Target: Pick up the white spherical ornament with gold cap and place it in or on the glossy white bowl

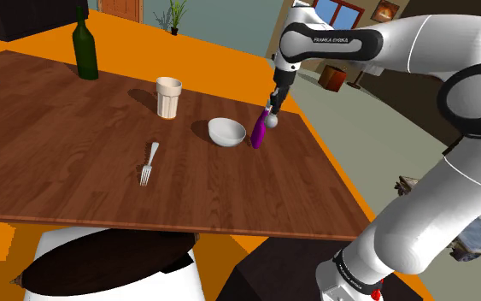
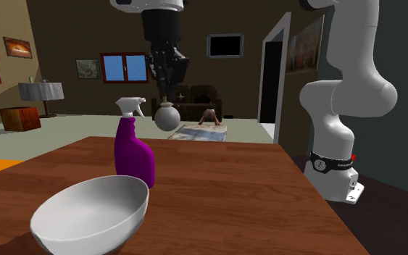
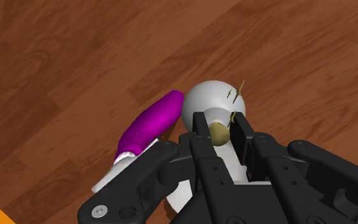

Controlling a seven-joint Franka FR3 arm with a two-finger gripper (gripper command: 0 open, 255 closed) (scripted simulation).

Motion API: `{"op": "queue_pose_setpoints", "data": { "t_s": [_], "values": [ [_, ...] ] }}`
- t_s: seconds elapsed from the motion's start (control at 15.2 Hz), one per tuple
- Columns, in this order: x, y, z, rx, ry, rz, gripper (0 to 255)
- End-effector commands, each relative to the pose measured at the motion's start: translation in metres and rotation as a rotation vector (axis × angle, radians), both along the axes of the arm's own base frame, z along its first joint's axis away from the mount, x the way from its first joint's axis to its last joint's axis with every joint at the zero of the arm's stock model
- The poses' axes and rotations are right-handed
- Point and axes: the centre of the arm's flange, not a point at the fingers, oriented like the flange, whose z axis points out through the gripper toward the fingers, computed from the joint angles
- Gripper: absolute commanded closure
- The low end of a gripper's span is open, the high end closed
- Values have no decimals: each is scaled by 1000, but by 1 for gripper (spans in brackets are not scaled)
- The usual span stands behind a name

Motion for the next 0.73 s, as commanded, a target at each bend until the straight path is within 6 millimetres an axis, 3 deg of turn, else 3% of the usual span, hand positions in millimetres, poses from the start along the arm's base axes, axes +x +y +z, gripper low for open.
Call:
{"op": "queue_pose_setpoints", "data": {
  "t_s": [0.0, 0.66],
  "values": [
    [24, 11, 3, 1, 0, 0, 255],
    [147, 57, 14, 1, 0, 0, 255]
  ]
}}
